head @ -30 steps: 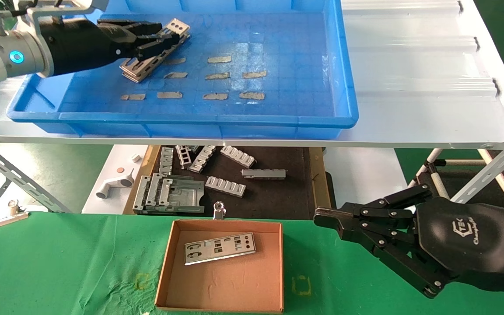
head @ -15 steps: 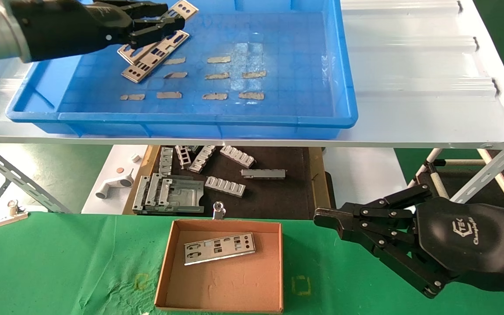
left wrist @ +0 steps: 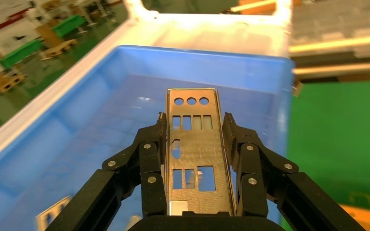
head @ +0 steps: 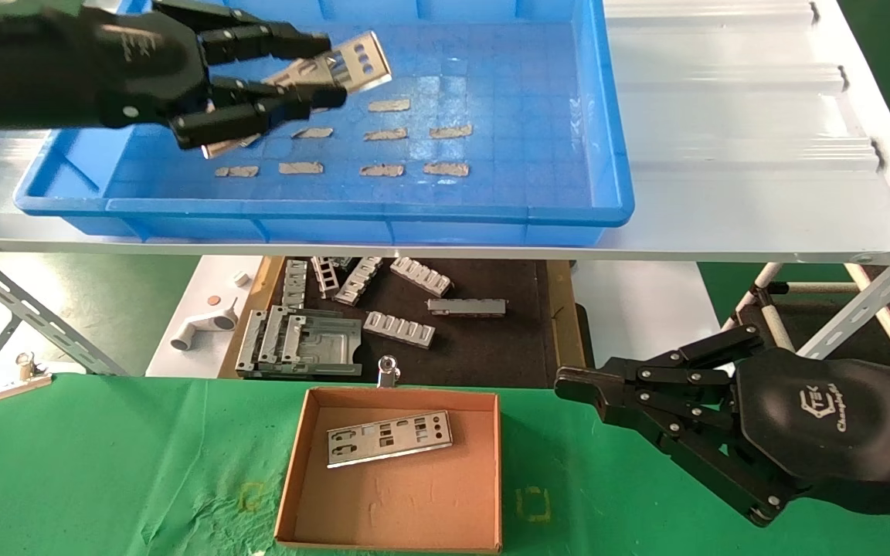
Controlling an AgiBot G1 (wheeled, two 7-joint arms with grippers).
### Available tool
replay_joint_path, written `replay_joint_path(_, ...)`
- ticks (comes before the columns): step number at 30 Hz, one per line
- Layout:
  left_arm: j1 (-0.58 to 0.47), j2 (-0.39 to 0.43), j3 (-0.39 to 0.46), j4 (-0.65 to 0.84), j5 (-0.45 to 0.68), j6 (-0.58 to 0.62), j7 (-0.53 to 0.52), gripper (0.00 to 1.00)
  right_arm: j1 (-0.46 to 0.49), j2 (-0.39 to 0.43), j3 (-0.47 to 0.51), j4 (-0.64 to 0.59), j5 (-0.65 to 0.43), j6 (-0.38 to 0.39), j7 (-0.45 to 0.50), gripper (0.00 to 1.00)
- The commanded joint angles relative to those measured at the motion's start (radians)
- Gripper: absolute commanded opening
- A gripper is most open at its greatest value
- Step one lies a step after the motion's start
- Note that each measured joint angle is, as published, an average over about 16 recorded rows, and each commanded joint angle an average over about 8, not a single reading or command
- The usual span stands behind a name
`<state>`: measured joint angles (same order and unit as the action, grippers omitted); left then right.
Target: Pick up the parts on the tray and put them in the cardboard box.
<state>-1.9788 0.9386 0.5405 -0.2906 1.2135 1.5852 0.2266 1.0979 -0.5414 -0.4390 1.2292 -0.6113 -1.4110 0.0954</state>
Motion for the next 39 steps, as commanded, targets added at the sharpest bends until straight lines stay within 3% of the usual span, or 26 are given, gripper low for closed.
replay_joint_path(1, 0.014, -0.006, 0.009, -0.042, -0.008, 0.022, 0.003, 0.0, 0.0, 0.0, 0.0, 0.0, 0.0, 0.0, 0.0, 0.0)
replay_joint_path(10, 0.199, -0.174, 0.119, -0.49, -0.206, 0.003, -0.125, 0.0, 0.0, 0.0, 0.0, 0.0, 0.0, 0.0, 0.0, 0.0)
replay_joint_path(17, 0.329, -0.237, 0.175, -0.672, -0.233, -0.047, -0.179, 0.0, 0.0, 0.0, 0.0, 0.0, 0.0, 0.0, 0.0, 0.0)
replay_joint_path(28, 0.545, -0.203, 0.242, -0.786, -0.122, -0.254, -0.14, 0.0, 0.0, 0.0, 0.0, 0.0, 0.0, 0.0, 0.0, 0.0)
replay_joint_path(39, 0.646, -0.091, 0.28, -0.661, -0.058, -0.391, -0.073, 0.0, 0.0, 0.0, 0.0, 0.0, 0.0, 0.0, 0.0, 0.0)
